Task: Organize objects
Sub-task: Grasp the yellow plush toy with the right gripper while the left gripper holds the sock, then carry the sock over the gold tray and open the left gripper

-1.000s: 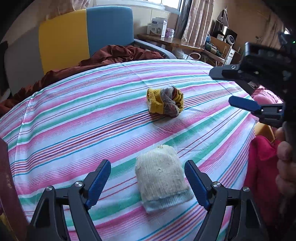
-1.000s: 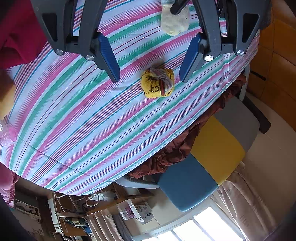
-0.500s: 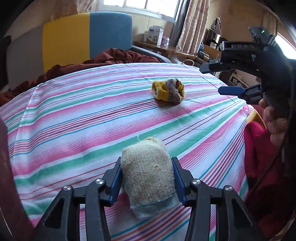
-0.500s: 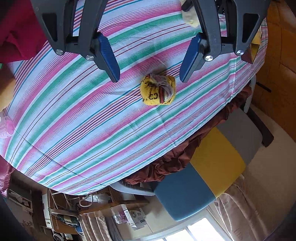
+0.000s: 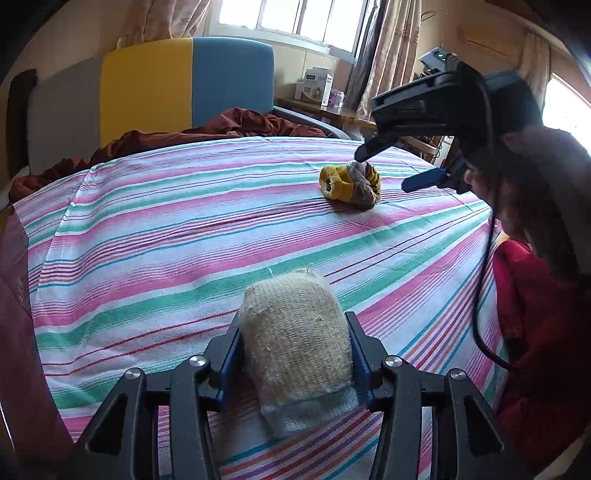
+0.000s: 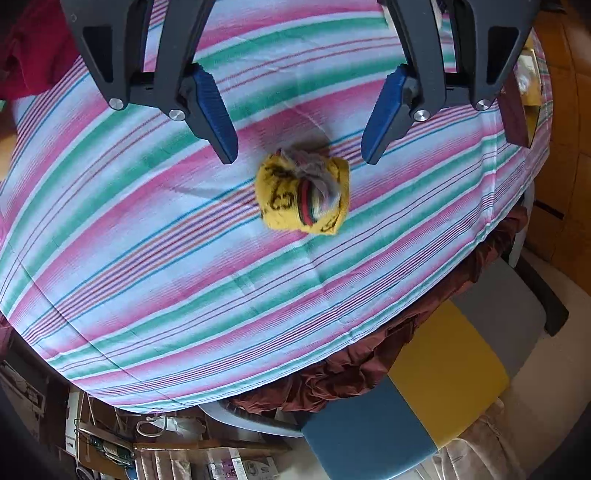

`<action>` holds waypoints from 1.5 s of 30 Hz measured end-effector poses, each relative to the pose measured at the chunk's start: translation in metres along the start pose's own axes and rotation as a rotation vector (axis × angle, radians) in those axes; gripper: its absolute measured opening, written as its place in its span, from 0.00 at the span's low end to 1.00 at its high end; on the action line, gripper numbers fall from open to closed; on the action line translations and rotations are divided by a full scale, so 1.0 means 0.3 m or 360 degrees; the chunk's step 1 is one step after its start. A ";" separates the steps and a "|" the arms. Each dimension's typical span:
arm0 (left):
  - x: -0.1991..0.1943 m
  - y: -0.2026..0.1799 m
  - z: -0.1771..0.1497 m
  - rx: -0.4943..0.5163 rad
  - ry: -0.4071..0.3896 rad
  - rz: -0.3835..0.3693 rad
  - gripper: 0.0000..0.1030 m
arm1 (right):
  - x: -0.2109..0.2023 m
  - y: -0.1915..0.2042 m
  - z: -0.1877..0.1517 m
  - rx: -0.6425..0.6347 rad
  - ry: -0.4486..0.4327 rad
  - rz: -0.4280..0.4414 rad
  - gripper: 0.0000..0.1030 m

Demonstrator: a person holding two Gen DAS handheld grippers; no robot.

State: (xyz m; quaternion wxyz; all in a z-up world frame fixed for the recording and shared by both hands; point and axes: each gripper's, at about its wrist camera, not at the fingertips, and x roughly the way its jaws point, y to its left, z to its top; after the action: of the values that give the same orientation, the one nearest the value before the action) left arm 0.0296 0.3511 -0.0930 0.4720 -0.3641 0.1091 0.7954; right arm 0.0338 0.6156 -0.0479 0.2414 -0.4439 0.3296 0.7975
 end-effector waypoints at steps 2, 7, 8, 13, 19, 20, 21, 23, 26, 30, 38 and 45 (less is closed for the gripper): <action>-0.001 0.002 -0.001 -0.0004 -0.0003 -0.0006 0.50 | 0.043 0.014 0.037 0.0014 -0.0007 -0.0026 0.68; -0.004 0.009 -0.004 -0.0020 -0.0006 -0.0024 0.52 | 0.178 0.012 0.058 0.0029 0.0113 -0.0077 0.68; -0.009 0.010 -0.005 -0.0023 -0.0007 -0.0026 0.52 | 0.189 0.019 0.054 0.0002 0.0120 -0.0096 0.65; -0.011 0.003 -0.006 -0.0017 -0.0006 -0.0018 0.52 | 0.181 0.061 0.032 -0.0157 0.0091 -0.0150 0.44; -0.015 -0.002 0.006 -0.0013 0.0034 0.0004 0.47 | 0.182 0.115 0.008 -0.0298 0.0146 -0.0015 0.42; -0.018 -0.004 0.007 -0.0020 0.0046 0.0019 0.47 | 0.181 0.135 0.001 -0.0344 0.0145 -0.0021 0.42; -0.022 -0.006 0.011 -0.0031 0.0059 0.0034 0.47 | 0.179 0.148 -0.006 -0.0383 0.0146 -0.0015 0.42; -0.033 -0.012 0.018 -0.0050 0.0099 0.0073 0.46 | 0.180 0.164 -0.016 -0.0418 0.0160 0.0022 0.42; -0.073 -0.009 0.020 -0.0066 0.0120 0.0143 0.46 | 0.182 0.186 -0.014 -0.0466 0.0156 0.0018 0.42; -0.151 0.010 0.038 -0.0094 0.0092 0.0242 0.46 | 0.178 0.192 -0.030 -0.0517 0.0161 -0.0002 0.42; -0.320 0.060 0.081 -0.0152 -0.0045 0.0436 0.46 | 0.184 0.191 -0.038 -0.0549 0.0160 -0.0033 0.42; -0.434 0.113 0.080 -0.0215 -0.0126 0.0536 0.46 | 0.212 0.191 -0.026 -0.0556 0.0148 -0.0025 0.44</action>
State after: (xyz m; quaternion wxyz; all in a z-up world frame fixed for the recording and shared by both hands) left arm 0.0277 0.2582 0.0070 0.3105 -0.3399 0.0962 0.8825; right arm -0.0318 0.5774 -0.0881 0.1515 -0.5181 0.1935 0.8192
